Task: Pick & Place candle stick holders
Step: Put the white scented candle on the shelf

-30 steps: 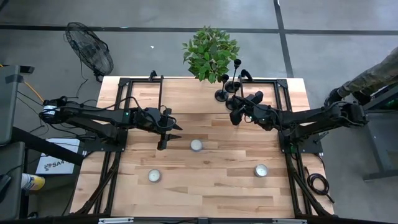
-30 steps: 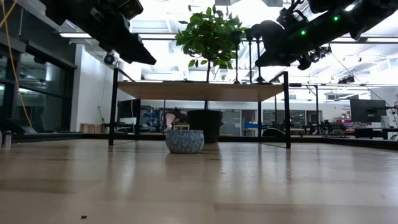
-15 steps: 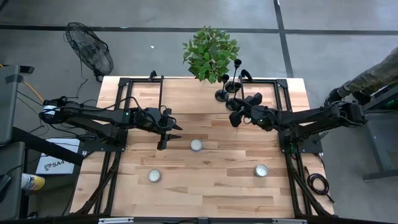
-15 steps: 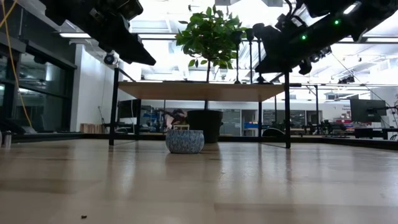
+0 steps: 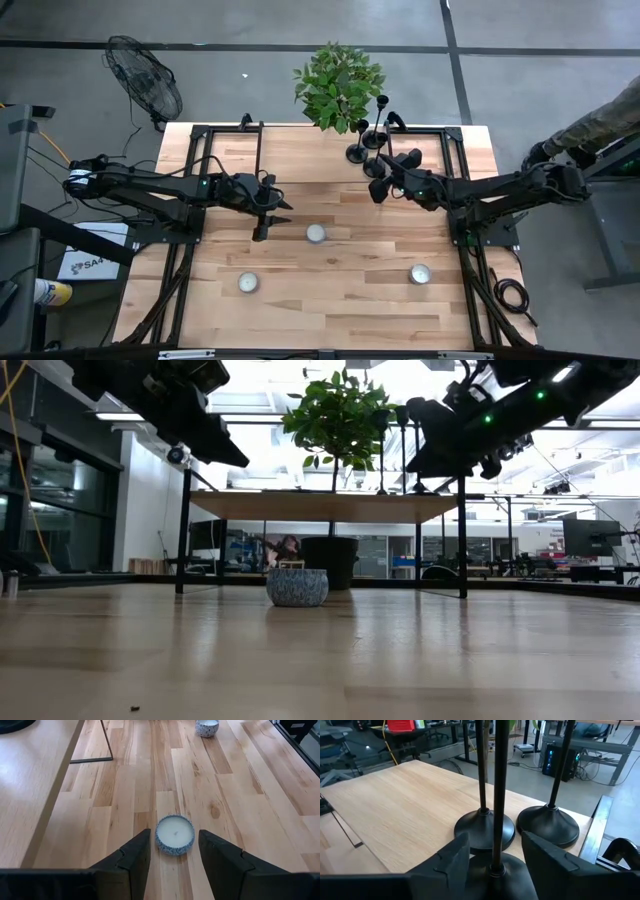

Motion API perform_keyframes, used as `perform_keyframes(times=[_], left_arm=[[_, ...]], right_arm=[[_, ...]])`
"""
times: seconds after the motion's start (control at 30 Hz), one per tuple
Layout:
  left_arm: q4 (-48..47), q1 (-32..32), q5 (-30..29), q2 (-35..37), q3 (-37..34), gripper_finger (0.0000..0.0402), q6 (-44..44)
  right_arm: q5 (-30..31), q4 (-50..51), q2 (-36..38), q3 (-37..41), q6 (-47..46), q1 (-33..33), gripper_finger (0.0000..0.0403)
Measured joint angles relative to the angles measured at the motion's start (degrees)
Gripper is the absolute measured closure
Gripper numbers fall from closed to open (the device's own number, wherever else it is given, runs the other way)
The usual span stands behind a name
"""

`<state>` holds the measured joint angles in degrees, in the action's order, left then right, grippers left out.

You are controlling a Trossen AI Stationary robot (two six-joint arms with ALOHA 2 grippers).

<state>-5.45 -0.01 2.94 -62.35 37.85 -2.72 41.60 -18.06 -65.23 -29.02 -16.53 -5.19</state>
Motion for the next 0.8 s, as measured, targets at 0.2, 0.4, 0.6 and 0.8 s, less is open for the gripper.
perform_keyframes(times=[0.2, 0.4, 0.6, 0.8], left_arm=[[-0.25, -0.02, 0.00, 0.00, 0.00, 0.0238, 0.00], [-0.29, -0.01, 0.00, 0.00, 0.00, 0.0238, 0.00], [-0.29, 0.00, 0.00, 0.00, 0.00, 0.0238, 0.00], [-0.29, 0.00, 0.00, 0.00, 0.00, 0.0238, 0.00]], right_arm=[[-0.03, -0.06, 1.65, -0.04, 0.04, 0.00, 0.0217], [-0.39, 2.84, 5.48, -0.06, 0.02, 0.28, 0.0217], [-0.44, 7.87, 9.95, -0.06, -1.00, 2.55, 0.0217], [-0.44, 12.87, 14.24, -0.09, -1.44, 6.03, 0.0217]])
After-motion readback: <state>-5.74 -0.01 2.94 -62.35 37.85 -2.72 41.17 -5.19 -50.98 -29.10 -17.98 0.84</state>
